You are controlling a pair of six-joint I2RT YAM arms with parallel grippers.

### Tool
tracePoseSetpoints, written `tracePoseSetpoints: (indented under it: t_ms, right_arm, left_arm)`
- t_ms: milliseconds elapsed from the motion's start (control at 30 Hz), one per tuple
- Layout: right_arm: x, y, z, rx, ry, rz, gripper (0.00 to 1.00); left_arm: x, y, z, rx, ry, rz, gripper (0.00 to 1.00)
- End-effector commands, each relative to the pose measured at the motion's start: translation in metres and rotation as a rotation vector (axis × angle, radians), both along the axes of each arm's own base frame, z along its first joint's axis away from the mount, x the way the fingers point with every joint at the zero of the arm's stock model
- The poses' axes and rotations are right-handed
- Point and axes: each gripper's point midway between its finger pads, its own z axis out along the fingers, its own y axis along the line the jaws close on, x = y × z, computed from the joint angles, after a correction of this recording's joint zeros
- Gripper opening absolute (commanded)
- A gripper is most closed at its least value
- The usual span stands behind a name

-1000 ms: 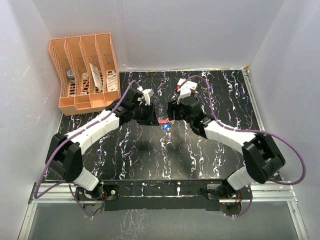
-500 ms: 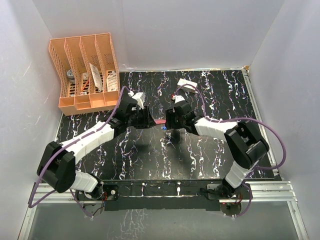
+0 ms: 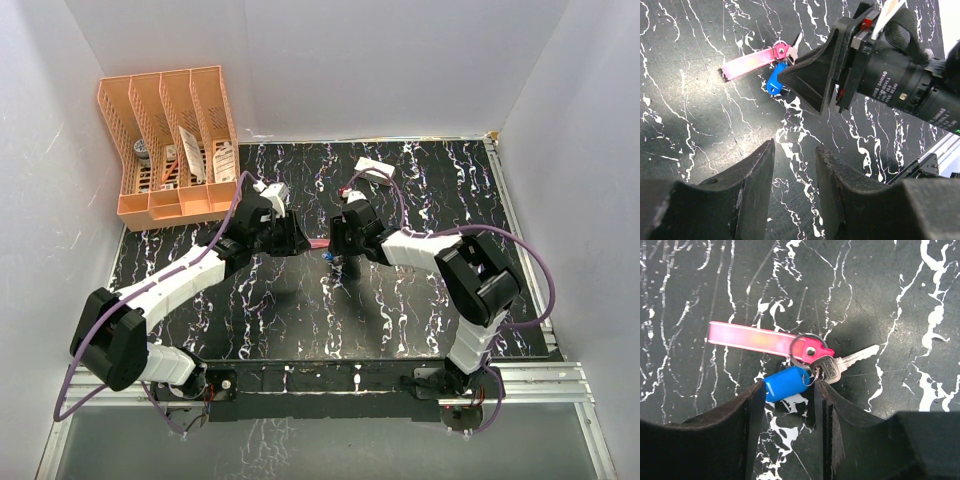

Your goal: Put the keys on the keyring

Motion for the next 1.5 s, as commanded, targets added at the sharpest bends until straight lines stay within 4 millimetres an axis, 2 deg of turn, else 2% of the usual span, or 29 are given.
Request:
tracePoseSetpoints:
  t_ms: [0, 433, 1033, 1200, 1233, 1467]
  right_arm:
    - [0.025, 0.005, 0.013, 0.042, -0.052, -0.039, 0.41]
    - [0.031, -0.003, 0.011, 0.052, -0.061, -0.071, 0.35]
    - [0.035, -0.004, 0.012, 0.053, -0.069, -0.079, 0.05]
    - [0.035, -0.006, 0.033, 0.055, -0.133, -0.058, 0.0]
    - [0.035, -0.008, 0.048, 0.063, -0.169, -0.054, 0.01]
    - [0.029, -0.019, 0.101, 0.039, -0.298, -0.003, 0.0]
  left_arm:
    - [0.0, 0.004, 0.014, -0.011, -0.044, 0.005, 0.37]
    - [-0.002, 0.006, 0.012, -0.001, -0.04, 0.005, 0.37]
    - [0.0, 0.007, 0.009, 0.011, -0.039, 0.006, 0.37]
    - [0.001, 0.008, 0.012, 0.009, -0.05, 0.01, 0.37]
    - [0.001, 0.008, 0.013, 0.007, -0.055, 0.01, 0.37]
    - [0.007, 0.006, 0.021, -0.02, -0.106, 0.015, 0.37]
